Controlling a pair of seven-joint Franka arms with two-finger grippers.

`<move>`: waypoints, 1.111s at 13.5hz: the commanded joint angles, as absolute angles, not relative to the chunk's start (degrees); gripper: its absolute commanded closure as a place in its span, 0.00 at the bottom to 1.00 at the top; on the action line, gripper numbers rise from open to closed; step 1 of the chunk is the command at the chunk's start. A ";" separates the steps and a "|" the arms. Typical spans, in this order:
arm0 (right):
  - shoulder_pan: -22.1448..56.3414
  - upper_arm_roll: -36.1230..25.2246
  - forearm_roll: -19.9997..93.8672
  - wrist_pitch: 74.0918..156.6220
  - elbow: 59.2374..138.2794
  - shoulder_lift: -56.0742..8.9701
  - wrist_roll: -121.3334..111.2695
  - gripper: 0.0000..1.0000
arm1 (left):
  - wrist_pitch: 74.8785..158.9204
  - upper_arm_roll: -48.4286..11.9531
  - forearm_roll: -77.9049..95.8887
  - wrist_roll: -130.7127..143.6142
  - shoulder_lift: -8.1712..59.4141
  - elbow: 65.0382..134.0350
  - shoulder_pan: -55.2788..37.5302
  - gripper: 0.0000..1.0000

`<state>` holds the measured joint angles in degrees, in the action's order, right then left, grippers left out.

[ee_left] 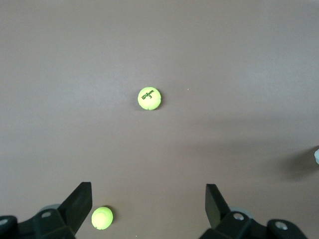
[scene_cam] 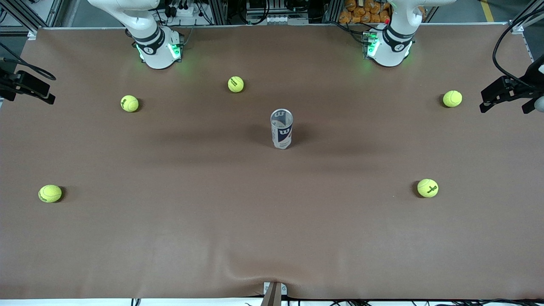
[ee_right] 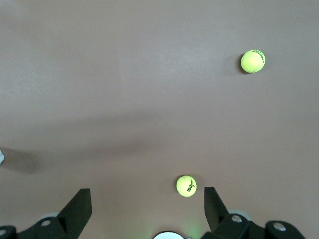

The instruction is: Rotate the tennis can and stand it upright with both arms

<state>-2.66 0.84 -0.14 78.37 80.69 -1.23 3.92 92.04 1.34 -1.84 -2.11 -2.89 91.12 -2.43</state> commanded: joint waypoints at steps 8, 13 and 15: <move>-3.25 1.14 -0.62 78.05 80.42 -0.97 3.08 0.00 | 90.26 1.58 -0.88 1.23 -2.90 90.62 -3.08 0.00; -3.25 1.14 -0.53 78.05 80.42 -0.97 3.16 0.00 | 89.74 1.41 -0.79 0.97 -2.99 90.62 -3.08 0.00; -3.25 1.14 -0.53 78.05 80.42 -0.97 3.16 0.00 | 88.42 1.41 -0.70 0.88 -2.90 90.62 -3.08 0.00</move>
